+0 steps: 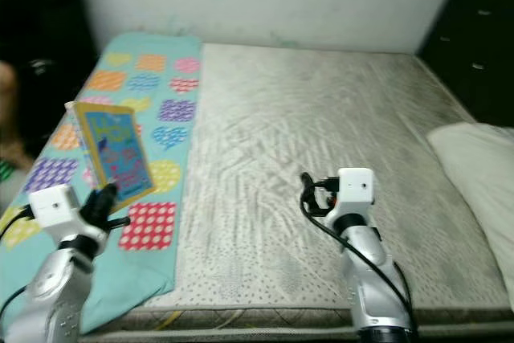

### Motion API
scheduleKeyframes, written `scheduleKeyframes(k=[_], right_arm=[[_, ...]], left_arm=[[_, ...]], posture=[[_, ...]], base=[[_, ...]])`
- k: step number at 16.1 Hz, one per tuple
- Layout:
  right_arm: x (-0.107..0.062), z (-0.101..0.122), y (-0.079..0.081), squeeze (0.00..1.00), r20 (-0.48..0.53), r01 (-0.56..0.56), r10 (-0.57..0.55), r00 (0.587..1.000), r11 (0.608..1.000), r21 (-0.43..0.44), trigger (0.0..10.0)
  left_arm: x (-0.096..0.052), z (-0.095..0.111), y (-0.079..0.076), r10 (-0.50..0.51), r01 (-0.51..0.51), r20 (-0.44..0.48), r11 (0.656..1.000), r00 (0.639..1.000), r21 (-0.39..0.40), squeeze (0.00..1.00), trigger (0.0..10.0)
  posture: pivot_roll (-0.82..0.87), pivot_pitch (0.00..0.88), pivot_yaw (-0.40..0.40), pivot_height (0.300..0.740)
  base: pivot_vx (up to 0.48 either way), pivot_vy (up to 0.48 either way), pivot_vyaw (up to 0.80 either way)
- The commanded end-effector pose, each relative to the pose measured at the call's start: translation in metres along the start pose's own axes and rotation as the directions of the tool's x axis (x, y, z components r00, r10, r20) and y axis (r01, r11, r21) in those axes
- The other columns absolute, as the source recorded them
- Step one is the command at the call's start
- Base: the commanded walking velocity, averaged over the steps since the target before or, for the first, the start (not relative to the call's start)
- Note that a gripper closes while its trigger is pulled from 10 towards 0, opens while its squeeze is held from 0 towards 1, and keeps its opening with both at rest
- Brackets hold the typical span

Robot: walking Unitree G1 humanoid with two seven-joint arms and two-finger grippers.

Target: Clean up the room

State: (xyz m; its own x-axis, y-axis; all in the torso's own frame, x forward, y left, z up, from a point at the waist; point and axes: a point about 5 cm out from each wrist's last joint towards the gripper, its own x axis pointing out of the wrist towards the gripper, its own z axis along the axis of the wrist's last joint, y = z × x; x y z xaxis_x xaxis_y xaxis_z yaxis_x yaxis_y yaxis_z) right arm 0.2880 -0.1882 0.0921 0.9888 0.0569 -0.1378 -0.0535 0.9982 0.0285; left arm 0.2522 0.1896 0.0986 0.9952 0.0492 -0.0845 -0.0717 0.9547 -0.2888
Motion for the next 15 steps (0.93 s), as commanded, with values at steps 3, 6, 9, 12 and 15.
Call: scheduleKeyframes(k=[3,6,9,12,15], right_arm=[[0.0007,0.003,0.0015,0.0,0.008,-0.018,0.018,1.0,1.0,0.004,10.0],[0.0014,0.0039,0.0032,0.0,0.012,-0.024,0.024,1.0,1.0,0.008,10.0],[0.0028,0.0052,0.0052,0.0,0.018,-0.032,0.032,0.999,0.999,0.011,10.0],[0.0042,0.006,0.0065,0.0,0.022,-0.035,0.035,0.999,0.999,0.009,10.0],[0.0046,0.0068,0.0074,0.0,0.026,-0.039,0.039,0.999,0.999,0.005,10.0]], left_arm=[[0.0003,0.0107,-0.0023,-0.01,0.01,0.044,1.0,0.999,0.002,0.0,10.0],[0.0007,0.0106,-0.0028,-0.01,0.01,0.044,1.0,0.999,-0.001,0.0,10.0],[0.0022,0.0104,-0.0035,-0.01,0.01,0.041,1.0,0.999,-0.002,0.0,10.0],[0.0038,0.0124,-0.007,-0.025,0.025,0.056,1.0,0.998,0.002,0.0,10.0],[0.0045,0.0126,-0.0082,-0.03,0.029,0.057,1.0,0.998,0.009,0.0,10.0]], posture=[[-0.04,0.0,-0.039,0.74],[-0.04,0.0,-0.039,0.74],[-0.04,0.0,-0.038,0.74],[-0.04,0.0,-0.034,0.74],[-0.04,0.0,-0.034,0.74]], base=[[0.0,0.308,0.0],[0.0,0.307,0.0],[0.0,0.296,0.0],[0.0,0.0,0.0],[0.0,0.0,0.0]])
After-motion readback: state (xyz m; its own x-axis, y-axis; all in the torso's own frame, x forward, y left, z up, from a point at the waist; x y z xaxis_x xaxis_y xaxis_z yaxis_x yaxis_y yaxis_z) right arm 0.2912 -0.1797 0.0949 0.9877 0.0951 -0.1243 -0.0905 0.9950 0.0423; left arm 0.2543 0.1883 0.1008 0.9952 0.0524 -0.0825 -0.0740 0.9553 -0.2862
